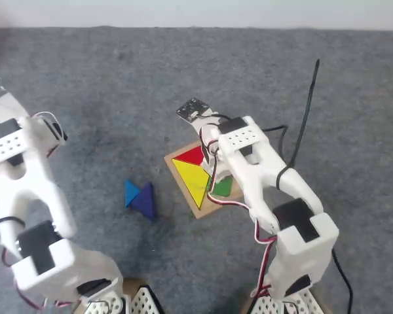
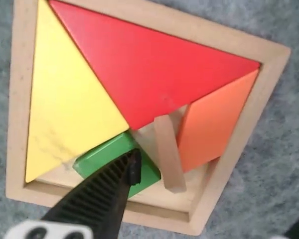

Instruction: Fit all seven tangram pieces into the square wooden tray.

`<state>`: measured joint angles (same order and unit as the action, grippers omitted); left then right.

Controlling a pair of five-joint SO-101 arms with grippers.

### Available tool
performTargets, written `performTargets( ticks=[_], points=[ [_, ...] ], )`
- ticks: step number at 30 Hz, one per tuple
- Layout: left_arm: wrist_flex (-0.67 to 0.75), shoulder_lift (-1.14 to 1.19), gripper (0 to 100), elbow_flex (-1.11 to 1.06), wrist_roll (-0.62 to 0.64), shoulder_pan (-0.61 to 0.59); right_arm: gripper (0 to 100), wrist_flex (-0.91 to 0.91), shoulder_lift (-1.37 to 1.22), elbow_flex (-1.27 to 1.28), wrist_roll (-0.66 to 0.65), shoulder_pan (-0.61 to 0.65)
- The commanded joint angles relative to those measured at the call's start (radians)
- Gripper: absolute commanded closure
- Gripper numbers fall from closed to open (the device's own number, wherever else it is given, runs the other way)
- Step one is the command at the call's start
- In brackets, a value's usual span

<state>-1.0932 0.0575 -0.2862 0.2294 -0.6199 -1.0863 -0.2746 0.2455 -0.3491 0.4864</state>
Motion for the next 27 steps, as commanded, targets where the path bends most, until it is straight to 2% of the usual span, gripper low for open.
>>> performTargets(
  ticks=[1, 6, 16, 24, 27],
  points=[
    [-0.003, -0.020, 80, 0.005, -0.005, 0.006, 49.3, 0.022, 0.038, 0.015, 0.005, -0.005],
    [-0.002, -0.020, 80, 0.005, -0.005, 0.006, 49.3, 0.019, 0.047, 0.058, 0.006, -0.002],
    [0.000, -0.020, 80, 0.005, -0.005, 0.006, 49.3, 0.019, 0.091, 0.130, 0.014, 0.113],
    [0.000, -0.020, 80, 0.005, -0.005, 0.006, 49.3, -0.027, 0.325, 0.140, 0.044, 0.099],
    [0.000, -0.020, 80, 0.005, -0.005, 0.006, 49.3, -0.053, 0.403, 0.107, 0.043, 0.036]
  ],
)
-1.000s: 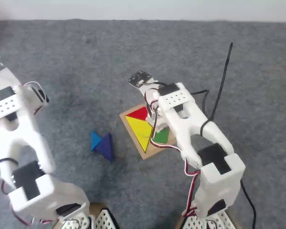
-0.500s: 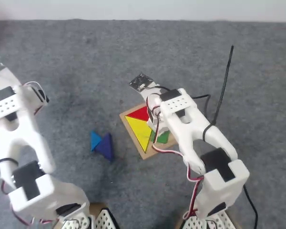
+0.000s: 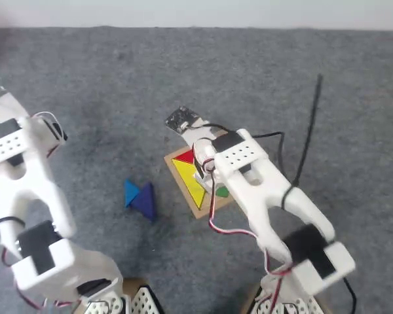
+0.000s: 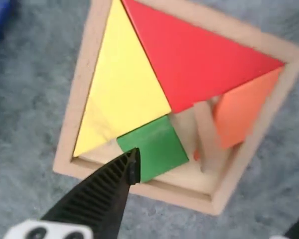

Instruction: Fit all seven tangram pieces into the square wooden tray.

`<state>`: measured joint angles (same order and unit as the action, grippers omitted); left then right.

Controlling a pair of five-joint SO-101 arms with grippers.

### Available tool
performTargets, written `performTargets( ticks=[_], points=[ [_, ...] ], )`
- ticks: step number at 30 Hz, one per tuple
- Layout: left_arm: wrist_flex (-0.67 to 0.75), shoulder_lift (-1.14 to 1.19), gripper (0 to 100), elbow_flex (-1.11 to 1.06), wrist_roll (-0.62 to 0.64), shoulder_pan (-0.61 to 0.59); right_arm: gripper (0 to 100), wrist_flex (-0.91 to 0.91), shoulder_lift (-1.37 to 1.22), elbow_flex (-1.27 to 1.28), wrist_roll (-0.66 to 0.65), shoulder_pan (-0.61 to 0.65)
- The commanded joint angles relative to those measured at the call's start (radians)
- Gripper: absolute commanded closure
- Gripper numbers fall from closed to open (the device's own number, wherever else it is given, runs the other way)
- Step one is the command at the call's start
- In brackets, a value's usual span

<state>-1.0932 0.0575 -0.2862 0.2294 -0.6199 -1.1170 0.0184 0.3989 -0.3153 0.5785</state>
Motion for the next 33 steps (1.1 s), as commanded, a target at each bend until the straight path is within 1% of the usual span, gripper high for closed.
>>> performTargets(
  ticks=[1, 4, 6, 9, 14, 20, 30, 33],
  points=[
    [0.000, -0.020, 80, 0.005, -0.005, 0.006, 49.3, -0.024, 0.125, -0.057, 0.009, -0.087],
    [0.000, -0.020, 80, 0.005, -0.005, 0.006, 49.3, -0.024, 0.122, -0.086, 0.003, -0.173],
    [0.000, -0.020, 80, 0.005, -0.005, 0.006, 49.3, -0.024, 0.088, -0.089, -0.012, -0.193],
    [0.000, -0.020, 80, 0.005, -0.005, 0.006, 49.3, -0.019, 0.022, -0.092, -0.037, -0.194],
    [0.000, -0.018, 80, 0.005, -0.005, 0.006, 49.3, 0.002, -0.071, -0.120, -0.038, -0.194],
    [0.000, -0.020, 80, 0.005, -0.005, 0.006, 49.3, 0.002, -0.127, -0.149, -0.037, -0.191],
    [0.000, -0.018, 80, 0.005, -0.005, 0.006, 49.3, -0.007, -0.130, -0.160, -0.031, -0.188],
    [0.000, -0.017, 80, 0.005, -0.005, 0.006, 49.3, -0.010, -0.090, -0.161, -0.031, -0.194]
  ],
)
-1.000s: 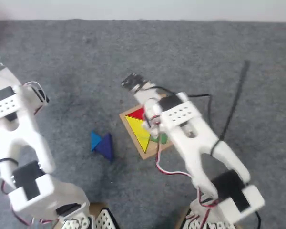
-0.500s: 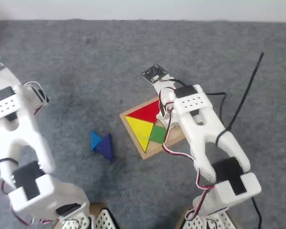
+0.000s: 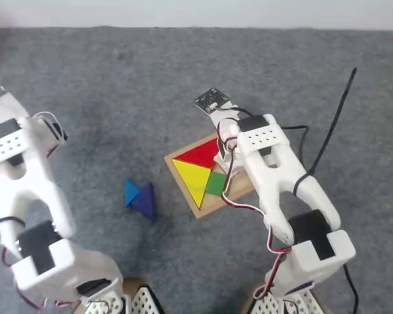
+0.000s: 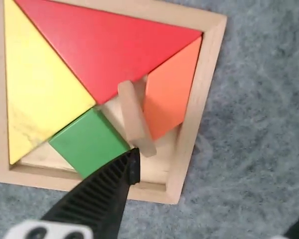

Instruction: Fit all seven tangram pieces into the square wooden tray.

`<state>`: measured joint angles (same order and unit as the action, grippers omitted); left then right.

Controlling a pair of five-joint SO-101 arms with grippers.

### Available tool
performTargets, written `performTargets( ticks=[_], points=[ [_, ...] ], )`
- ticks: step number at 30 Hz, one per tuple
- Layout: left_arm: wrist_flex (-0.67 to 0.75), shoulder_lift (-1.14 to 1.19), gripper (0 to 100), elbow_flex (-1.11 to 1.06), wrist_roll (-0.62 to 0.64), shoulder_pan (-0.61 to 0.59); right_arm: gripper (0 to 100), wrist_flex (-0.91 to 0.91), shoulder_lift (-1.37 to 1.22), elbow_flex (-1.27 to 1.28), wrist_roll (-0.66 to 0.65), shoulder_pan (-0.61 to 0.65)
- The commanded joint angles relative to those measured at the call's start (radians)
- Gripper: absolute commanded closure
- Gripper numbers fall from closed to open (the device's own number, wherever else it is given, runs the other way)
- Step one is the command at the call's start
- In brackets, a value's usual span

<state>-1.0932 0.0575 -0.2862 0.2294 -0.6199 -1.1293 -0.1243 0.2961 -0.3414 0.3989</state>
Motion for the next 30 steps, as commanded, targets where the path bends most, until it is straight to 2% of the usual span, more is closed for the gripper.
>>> performTargets(
  ticks=[1, 10, 14, 19, 23, 30],
  points=[
    [0.000, -0.017, 80, 0.005, -0.005, 0.006, 49.3, -0.004, 0.074, -0.058, -0.005, -0.015],
    [0.000, -0.018, 80, 0.005, -0.005, 0.006, 49.3, -0.015, 0.173, -0.060, -0.014, -0.053],
    [-0.003, -0.018, 80, 0.005, -0.005, 0.006, 49.3, 0.038, 0.094, -0.089, -0.017, -0.059],
    [-0.003, -0.020, 80, 0.005, -0.005, 0.006, 49.3, 0.030, -0.073, -0.247, -0.032, -0.058],
    [-0.002, -0.018, 80, 0.005, -0.005, 0.006, 49.3, -0.042, -0.165, -0.316, -0.026, -0.051],
    [0.000, -0.020, 80, 0.007, -0.003, 0.006, 49.3, -0.145, -0.147, -0.316, -0.025, -0.004]
  ],
)
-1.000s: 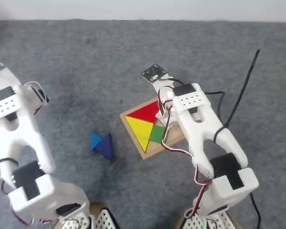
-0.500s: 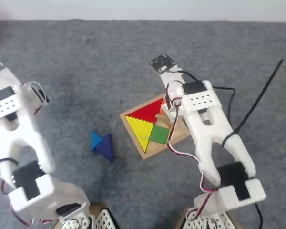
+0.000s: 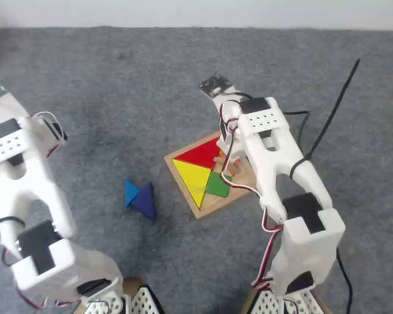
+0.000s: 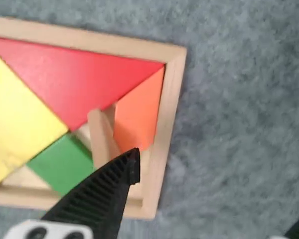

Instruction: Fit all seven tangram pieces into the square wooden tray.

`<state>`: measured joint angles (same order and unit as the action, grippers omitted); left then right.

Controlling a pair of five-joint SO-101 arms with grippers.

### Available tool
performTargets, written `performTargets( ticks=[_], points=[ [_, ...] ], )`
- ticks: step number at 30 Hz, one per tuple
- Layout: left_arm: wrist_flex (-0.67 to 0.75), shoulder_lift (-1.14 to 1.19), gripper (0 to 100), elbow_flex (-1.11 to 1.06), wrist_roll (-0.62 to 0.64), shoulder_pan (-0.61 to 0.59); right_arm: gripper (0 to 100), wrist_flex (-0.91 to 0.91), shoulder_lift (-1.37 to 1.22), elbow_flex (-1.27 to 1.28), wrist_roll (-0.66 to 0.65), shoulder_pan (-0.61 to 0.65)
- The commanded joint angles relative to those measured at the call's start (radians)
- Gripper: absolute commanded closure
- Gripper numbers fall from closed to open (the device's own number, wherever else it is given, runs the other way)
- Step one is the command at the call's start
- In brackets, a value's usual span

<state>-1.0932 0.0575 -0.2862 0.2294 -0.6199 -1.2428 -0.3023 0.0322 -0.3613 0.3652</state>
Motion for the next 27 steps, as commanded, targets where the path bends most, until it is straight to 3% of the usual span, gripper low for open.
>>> performTargets(
  ticks=[1, 9, 27],
  points=[
    [0.000, -0.020, 80, 0.007, -0.003, 0.006, 49.3, -0.033, 0.027, -0.052, -0.005, 0.042],
    [0.000, -0.020, 80, 0.005, -0.005, 0.005, 49.3, 0.038, 0.010, 0.040, 0.026, 0.119],
    [0.000, -0.018, 80, 0.007, -0.005, 0.006, 49.3, -0.038, 0.110, 0.044, 0.081, 0.159]
  ],
)
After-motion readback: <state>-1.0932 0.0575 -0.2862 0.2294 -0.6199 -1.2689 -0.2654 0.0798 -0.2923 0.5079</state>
